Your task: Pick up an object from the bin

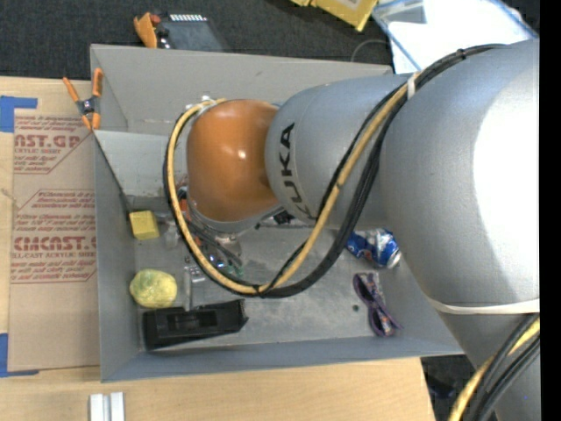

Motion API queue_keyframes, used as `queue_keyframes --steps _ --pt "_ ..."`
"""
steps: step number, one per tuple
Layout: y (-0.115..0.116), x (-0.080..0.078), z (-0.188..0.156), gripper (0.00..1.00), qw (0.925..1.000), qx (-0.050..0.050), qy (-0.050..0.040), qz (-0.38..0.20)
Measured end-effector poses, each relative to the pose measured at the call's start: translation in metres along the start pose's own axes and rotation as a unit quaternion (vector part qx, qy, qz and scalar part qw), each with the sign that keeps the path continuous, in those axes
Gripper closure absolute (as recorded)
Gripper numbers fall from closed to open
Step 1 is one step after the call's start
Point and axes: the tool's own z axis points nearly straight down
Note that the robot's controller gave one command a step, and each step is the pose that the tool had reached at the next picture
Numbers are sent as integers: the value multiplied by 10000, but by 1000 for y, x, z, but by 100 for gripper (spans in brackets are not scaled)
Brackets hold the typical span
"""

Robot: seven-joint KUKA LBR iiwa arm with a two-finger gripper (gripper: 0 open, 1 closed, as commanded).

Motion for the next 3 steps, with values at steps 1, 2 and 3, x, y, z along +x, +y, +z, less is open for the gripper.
queue_keyframes --steps 1,2,3 --pt "-6 -30 49 100 9992 7 -19 -411" --pt "-6 -30 49 100 9991 7 -19 -412" --pt "-4 -29 27 100 9979 16 24 -640"
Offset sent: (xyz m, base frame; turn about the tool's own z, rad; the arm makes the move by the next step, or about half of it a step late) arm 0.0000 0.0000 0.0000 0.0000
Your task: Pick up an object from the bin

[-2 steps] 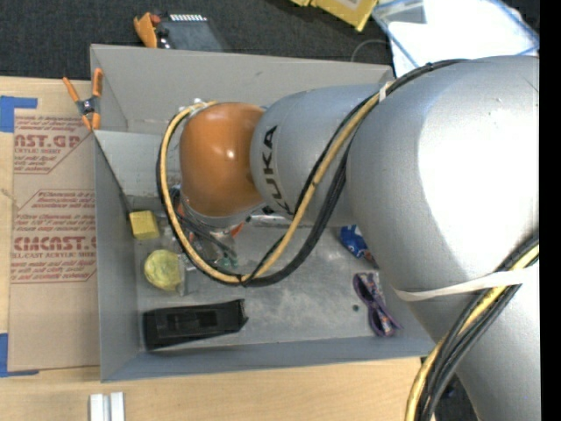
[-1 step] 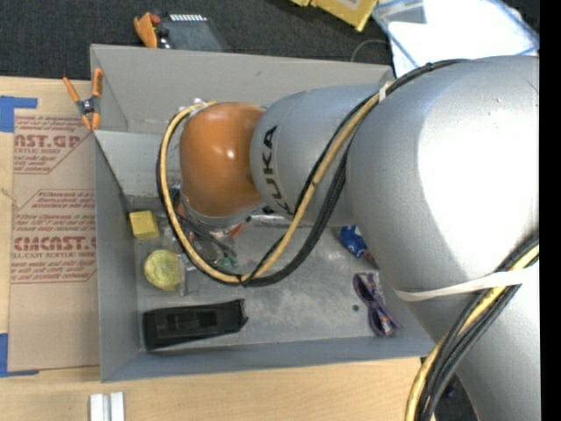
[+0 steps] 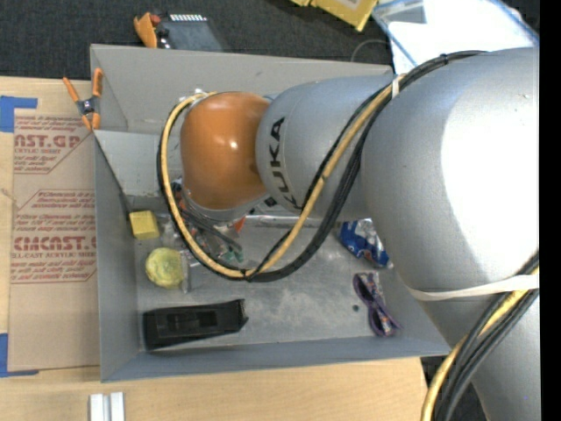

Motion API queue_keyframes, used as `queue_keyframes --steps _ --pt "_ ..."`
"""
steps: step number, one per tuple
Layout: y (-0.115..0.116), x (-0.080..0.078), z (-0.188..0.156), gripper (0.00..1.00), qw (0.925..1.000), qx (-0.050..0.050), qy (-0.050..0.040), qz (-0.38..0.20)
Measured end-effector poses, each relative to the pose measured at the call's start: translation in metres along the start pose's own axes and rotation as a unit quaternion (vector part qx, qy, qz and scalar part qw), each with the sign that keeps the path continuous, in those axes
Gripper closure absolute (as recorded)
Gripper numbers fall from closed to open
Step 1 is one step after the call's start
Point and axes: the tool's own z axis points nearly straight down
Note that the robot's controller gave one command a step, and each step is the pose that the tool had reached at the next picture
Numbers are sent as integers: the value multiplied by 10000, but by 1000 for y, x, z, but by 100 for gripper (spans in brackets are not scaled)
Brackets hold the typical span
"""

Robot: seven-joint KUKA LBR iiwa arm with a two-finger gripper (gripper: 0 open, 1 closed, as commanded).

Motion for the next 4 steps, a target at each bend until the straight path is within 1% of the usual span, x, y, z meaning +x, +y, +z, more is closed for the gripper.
queue_keyframes --steps 1,2,3,4 --pt "-6 17 4 100 9998 -12 -39 194" --pt "9 -11 15 100 9984 -1 -51 -571" --pt "14 -20 23 100 9905 -5 -67 -1375" --pt "17 2 -49 100 9893 -14 -58 -1456"
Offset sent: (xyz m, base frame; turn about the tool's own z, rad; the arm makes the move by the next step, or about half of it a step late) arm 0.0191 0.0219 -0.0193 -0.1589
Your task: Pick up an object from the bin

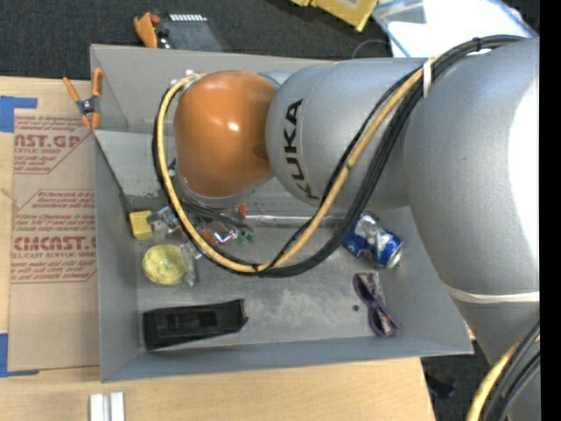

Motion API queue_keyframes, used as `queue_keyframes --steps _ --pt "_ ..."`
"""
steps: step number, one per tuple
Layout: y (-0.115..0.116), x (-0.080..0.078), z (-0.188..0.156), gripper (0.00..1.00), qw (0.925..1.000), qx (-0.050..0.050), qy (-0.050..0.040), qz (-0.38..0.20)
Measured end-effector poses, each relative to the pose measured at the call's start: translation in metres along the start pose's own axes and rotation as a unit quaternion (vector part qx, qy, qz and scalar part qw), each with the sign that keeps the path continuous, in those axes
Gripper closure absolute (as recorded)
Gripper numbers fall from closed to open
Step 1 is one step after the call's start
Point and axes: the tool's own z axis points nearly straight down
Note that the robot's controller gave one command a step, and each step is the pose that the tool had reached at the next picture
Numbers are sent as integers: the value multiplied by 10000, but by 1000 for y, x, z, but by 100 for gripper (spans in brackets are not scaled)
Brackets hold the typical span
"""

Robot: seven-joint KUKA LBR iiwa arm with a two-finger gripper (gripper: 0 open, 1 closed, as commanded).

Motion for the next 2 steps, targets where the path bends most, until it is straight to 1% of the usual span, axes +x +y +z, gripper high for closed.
queue_keyframes --steps 1,2 --pt "-5 -5 39 100 9864 6 -9 -1645" --pt "6 16 33 100 9438 39 -71 -3304"
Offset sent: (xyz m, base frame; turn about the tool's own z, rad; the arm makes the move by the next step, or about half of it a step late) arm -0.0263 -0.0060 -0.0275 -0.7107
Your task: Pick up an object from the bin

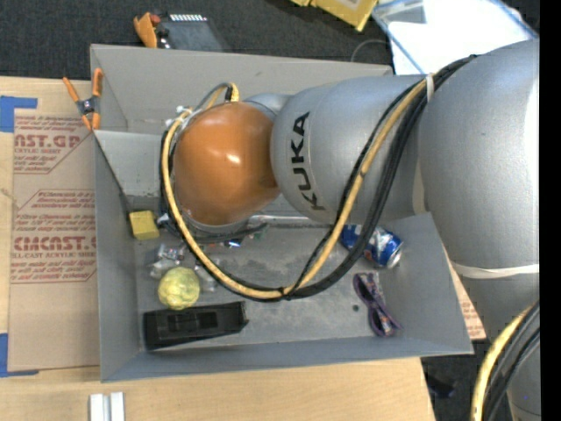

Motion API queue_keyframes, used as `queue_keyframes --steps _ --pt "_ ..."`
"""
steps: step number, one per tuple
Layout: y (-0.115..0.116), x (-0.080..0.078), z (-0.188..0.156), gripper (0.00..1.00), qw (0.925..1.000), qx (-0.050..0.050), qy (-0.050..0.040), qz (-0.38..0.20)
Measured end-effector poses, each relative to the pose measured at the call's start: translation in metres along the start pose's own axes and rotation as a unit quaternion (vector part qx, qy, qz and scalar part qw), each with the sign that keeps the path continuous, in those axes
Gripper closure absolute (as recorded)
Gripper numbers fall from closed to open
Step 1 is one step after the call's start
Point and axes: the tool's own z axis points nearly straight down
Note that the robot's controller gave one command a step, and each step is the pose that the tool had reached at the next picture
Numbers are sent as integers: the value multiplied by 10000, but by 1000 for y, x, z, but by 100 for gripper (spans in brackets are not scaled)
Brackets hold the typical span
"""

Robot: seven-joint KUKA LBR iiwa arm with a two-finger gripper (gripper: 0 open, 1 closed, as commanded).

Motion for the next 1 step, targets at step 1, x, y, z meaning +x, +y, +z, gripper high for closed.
queue_keyframes --steps 1 --pt "0 -6 6 100 9976 22 -18 -699"
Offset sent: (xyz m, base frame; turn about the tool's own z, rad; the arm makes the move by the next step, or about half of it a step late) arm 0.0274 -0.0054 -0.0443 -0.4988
